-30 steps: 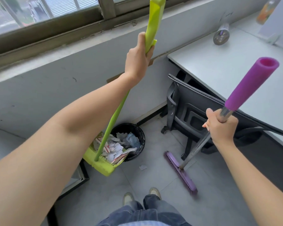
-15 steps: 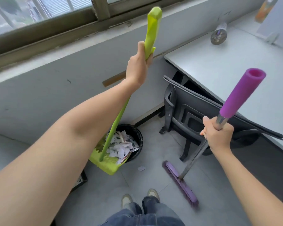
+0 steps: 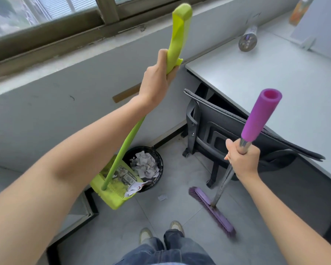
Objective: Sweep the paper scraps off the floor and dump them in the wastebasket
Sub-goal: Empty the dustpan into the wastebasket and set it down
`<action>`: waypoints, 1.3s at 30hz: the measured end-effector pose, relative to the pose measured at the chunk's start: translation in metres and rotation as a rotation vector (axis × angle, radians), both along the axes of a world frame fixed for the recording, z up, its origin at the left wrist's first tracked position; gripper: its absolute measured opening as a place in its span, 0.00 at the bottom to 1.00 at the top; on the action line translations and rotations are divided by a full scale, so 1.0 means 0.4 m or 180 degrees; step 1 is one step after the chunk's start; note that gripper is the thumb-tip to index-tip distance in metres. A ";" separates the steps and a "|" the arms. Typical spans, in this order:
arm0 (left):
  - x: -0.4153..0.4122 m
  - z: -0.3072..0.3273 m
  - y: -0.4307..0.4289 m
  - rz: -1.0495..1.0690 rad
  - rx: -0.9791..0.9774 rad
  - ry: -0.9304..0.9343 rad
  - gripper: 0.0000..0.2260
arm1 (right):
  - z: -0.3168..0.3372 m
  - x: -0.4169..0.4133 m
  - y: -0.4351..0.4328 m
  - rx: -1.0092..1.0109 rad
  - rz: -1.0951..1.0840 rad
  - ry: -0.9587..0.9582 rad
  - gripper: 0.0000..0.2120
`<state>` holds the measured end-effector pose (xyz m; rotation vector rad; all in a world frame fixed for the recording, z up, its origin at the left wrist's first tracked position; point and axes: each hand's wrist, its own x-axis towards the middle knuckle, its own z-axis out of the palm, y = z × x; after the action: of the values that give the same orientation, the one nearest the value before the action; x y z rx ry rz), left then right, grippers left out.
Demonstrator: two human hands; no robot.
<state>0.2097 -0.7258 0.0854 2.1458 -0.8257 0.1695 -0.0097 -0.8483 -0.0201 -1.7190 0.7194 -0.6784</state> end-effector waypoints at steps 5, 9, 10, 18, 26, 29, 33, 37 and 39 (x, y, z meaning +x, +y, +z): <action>0.009 0.007 -0.018 -0.0021 0.0036 0.0016 0.13 | -0.006 0.004 0.004 -0.0074 -0.0011 0.0086 0.20; 0.005 0.020 -0.040 -0.0111 -0.0035 -0.0052 0.08 | -0.015 0.001 0.001 -0.0106 -0.0049 0.0126 0.20; 0.011 0.020 -0.048 -0.0122 -0.0037 -0.0052 0.09 | -0.016 0.001 0.000 -0.0102 -0.0055 0.0129 0.20; 0.011 -0.011 -0.111 -0.0534 0.0553 0.0264 0.11 | -0.028 -0.008 -0.005 -0.0141 -0.0167 0.0137 0.20; -0.020 0.050 -0.153 -0.0825 0.0462 0.0031 0.12 | -0.032 -0.016 -0.008 -0.0134 -0.0285 -0.0001 0.20; -0.047 0.015 -0.151 -0.0943 0.0607 0.0143 0.13 | -0.031 -0.015 -0.001 -0.0157 -0.0257 0.0030 0.20; -0.079 0.008 -0.171 -0.1041 0.0606 0.0023 0.13 | -0.031 -0.016 -0.007 -0.0204 -0.0277 0.0042 0.20; -0.081 0.009 -0.185 -0.1064 0.0558 0.0009 0.13 | -0.033 -0.020 -0.016 -0.0252 -0.0363 0.0049 0.19; -0.095 0.027 -0.179 -0.1047 0.0495 -0.0086 0.13 | -0.038 -0.022 -0.010 -0.0233 -0.0318 0.0077 0.19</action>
<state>0.1718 -0.7974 0.0962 2.1170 -1.2276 -0.0368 -0.0184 -0.8523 -0.0353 -1.7696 0.8102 -0.7621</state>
